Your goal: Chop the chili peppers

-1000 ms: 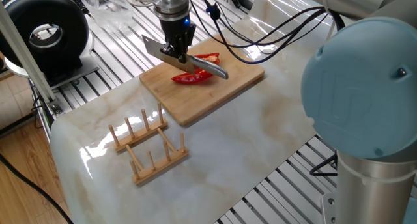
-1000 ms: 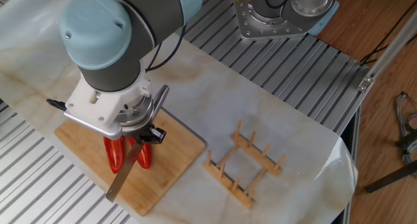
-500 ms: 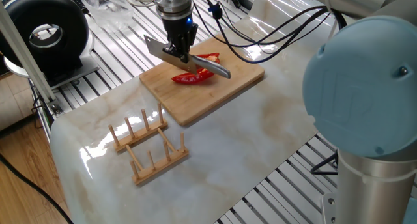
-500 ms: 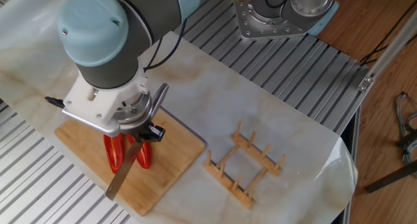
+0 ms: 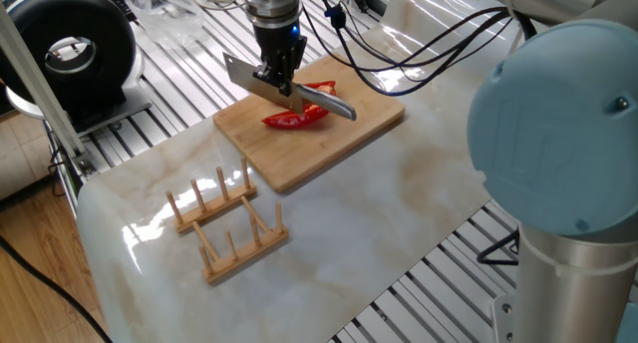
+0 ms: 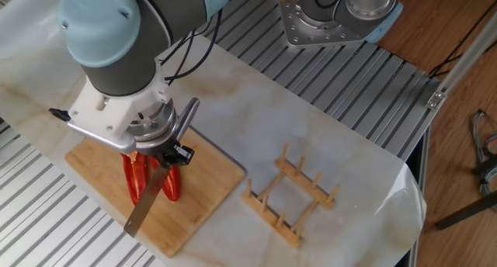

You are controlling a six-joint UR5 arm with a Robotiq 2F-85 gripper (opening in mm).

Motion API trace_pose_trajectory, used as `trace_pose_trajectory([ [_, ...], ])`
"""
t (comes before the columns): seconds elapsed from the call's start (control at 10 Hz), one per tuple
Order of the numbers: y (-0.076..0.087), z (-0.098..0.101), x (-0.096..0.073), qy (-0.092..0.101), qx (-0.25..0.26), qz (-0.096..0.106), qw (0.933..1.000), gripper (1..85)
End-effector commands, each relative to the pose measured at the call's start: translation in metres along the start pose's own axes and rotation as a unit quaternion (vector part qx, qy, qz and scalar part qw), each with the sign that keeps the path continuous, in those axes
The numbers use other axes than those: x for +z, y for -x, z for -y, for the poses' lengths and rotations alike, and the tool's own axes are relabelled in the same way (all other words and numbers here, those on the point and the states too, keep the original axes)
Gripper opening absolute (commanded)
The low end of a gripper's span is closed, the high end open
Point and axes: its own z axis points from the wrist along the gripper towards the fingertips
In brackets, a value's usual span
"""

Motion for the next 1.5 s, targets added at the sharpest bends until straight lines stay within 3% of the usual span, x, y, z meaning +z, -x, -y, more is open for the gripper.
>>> trace_pose_trajectory([
  [0.0,0.012,-0.015,0.0,0.035,0.018,0.017,0.9991,1.3],
  [0.2,0.011,-0.009,0.0,0.021,0.016,0.012,0.9996,1.3],
  [0.6,0.016,-0.011,0.0,0.017,0.01,0.015,0.9997,1.3],
  [0.7,0.017,-0.008,-0.001,0.008,0.007,0.015,0.9998,1.3],
  [1.0,0.001,0.019,-0.011,-0.052,-0.059,-0.002,0.9969,1.3],
  [1.1,0.0,0.03,-0.014,-0.074,-0.09,-0.001,0.9932,1.3],
  [1.4,-0.002,0.055,-0.011,-0.108,-0.182,-0.002,0.9774,1.3],
])
